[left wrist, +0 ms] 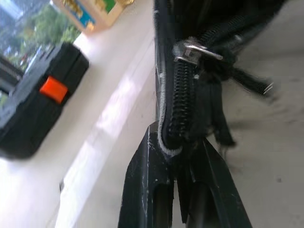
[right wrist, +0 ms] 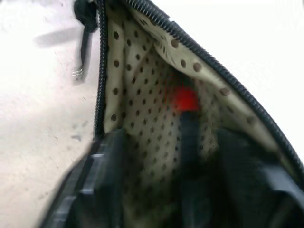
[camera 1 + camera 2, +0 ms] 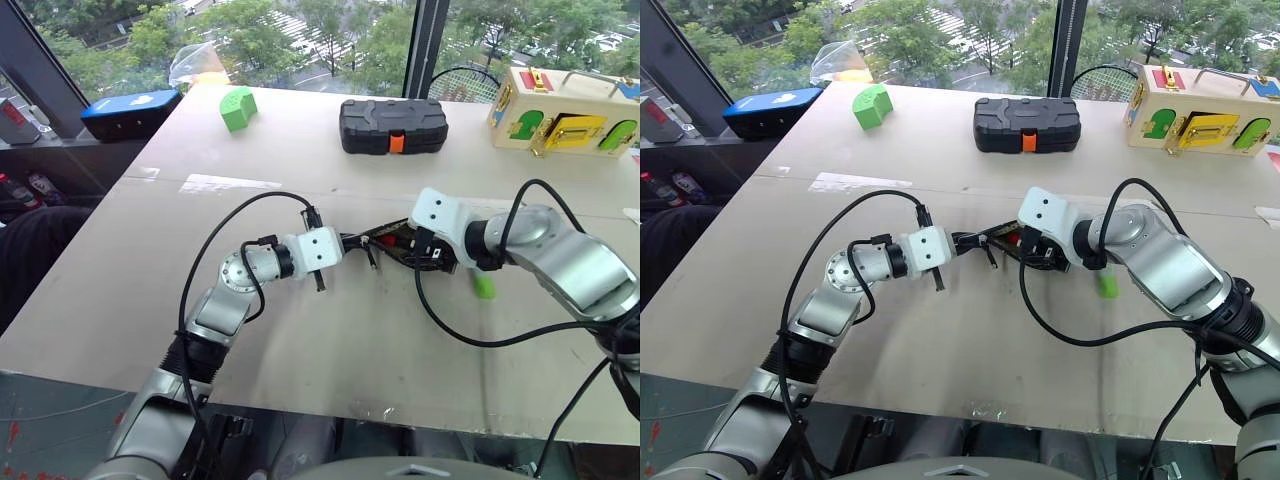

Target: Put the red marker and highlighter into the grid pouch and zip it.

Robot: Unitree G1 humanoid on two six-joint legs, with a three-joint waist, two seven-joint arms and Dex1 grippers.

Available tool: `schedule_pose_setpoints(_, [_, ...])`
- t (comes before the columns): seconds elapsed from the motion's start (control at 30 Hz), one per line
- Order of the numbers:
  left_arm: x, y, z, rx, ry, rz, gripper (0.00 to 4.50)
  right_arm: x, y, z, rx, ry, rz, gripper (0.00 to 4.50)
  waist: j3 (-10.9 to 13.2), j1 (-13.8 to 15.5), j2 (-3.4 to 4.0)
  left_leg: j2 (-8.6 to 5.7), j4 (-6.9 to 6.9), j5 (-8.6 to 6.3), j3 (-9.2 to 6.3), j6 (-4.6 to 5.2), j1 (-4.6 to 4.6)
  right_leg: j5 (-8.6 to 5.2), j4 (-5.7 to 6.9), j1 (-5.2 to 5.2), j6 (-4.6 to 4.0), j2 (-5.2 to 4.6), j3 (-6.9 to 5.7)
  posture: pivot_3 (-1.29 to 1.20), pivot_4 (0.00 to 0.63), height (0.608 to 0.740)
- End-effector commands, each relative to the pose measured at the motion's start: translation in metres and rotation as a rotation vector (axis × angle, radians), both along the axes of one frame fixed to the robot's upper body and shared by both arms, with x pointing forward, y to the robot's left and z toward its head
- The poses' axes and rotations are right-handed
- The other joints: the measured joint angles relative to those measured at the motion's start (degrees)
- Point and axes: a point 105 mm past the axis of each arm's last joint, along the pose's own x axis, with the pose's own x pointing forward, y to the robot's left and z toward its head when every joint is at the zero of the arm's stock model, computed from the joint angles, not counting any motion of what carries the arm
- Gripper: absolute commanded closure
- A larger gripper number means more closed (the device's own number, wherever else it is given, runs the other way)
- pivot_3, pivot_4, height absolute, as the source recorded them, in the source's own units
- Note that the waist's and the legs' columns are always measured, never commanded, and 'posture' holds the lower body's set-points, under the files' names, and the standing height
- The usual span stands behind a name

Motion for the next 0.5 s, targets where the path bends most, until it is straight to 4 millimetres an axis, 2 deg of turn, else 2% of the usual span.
schedule_pose_setpoints(0.03, [0.010,0.014,0.015,-0.018,-0.038,0.085,4.50,-0.018,-0.010,0.045,0.230,-0.025,-0.026,0.97,0.0,0.1,-0.02,0.00,0.00,0.00,0.01,0.00,0.00,0.00,0.00,0.00,0.00,0.00,0.00,0.00,0.150,0.740])
schedule_pose_setpoints(0.07, [0.012,0.018,0.015,-0.012,-0.037,0.106,4.50,-0.024,-0.017,0.052,0.304,-0.012,-0.051,0.97,0.0,0.3,-0.01,0.01,-0.01,0.00,-0.04,0.00,0.00,0.00,-0.01,0.02,0.00,0.01,-0.04,0.00,0.150,0.740])
schedule_pose_setpoints(0.13, [0.016,0.026,0.015,-0.002,-0.039,0.142,4.50,-0.034,-0.037,0.050,0.371,0.007,-0.154,0.97,0.0,0.7,-0.04,0.01,-0.02,0.00,-0.04,0.00,0.00,0.00,0.00,0.07,-0.01,0.01,-0.02,0.00,0.150,0.740])
schedule_pose_setpoints(0.2, [0.020,0.032,0.018,0.004,-0.047,0.173,4.50,-0.035,-0.059,0.035,0.345,0.004,-0.298,0.97,0.0,0.9,-0.03,0.00,-0.01,-0.01,-0.04,0.01,0.02,0.00,-0.01,0.08,-0.01,0.00,-0.04,0.00,0.150,0.740])
schedule_pose_setpoints(0.3, [0.023,0.037,0.020,0.009,-0.054,0.189,4.50,-0.024,-0.083,0.009,0.330,-0.002,-0.525,0.97,0.0,1.0,-0.06,-0.02,0.02,-0.04,-0.02,0.06,0.02,0.00,-0.03,0.09,-0.01,-0.01,-0.04,0.00,0.150,0.740])
schedule_pose_setpoints(0.5, [0.024,0.036,0.022,0.024,-0.063,0.170,4.50,0.002,-0.097,-0.049,0.301,0.009,-0.805,0.97,0.0,0.4,-0.02,-0.03,0.02,-0.03,0.40,0.05,0.15,0.00,0.27,-0.04,0.00,-0.08,0.32,0.00,0.150,0.740])
